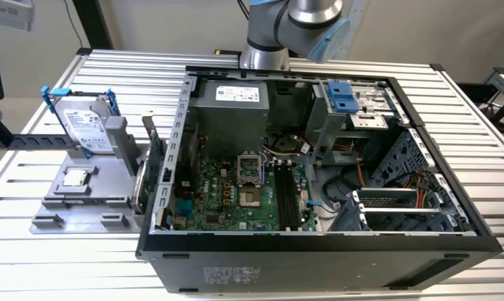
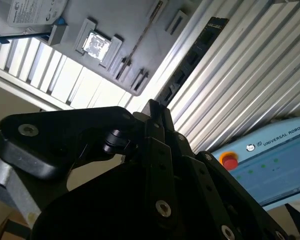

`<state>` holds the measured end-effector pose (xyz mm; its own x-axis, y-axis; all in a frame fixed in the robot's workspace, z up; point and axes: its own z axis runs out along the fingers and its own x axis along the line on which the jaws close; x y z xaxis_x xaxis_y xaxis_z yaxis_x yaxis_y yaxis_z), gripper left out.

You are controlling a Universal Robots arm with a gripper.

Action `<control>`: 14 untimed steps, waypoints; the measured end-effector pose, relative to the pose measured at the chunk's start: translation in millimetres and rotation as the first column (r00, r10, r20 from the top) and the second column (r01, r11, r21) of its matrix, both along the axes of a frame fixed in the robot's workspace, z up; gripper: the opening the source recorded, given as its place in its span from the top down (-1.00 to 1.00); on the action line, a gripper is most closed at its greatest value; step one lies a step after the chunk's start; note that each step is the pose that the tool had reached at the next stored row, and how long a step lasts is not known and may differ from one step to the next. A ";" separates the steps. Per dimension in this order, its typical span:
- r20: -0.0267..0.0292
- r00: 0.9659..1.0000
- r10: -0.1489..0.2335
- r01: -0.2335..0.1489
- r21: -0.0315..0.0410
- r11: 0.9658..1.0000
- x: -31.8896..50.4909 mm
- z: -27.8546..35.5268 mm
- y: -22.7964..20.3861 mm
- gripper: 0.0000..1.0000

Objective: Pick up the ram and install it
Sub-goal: 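Pick up the ram and move it above insertion slot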

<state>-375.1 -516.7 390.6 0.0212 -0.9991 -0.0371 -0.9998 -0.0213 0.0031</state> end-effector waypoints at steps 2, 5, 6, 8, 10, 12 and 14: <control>0.000 1.000 0.000 0.000 0.000 1.000 0.9 0.1 0.1 1.00; 0.000 1.000 0.000 0.000 0.000 1.000 4.6 0.0 0.1 1.00; 0.000 1.000 0.000 0.000 0.000 1.000 6.2 0.0 0.0 1.00; 0.000 1.000 0.000 0.000 0.000 1.000 9.8 0.0 0.0 1.00; 0.000 1.000 0.000 0.000 0.000 1.000 13.8 0.0 0.0 1.00; 0.000 1.000 0.000 0.000 0.000 1.000 17.5 0.0 0.0 1.00; 0.000 1.000 0.000 0.000 0.000 1.000 21.3 0.0 0.0 1.00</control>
<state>-353.8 -516.6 390.6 0.0212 -0.9991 -0.0371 -0.9998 -0.0213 0.0032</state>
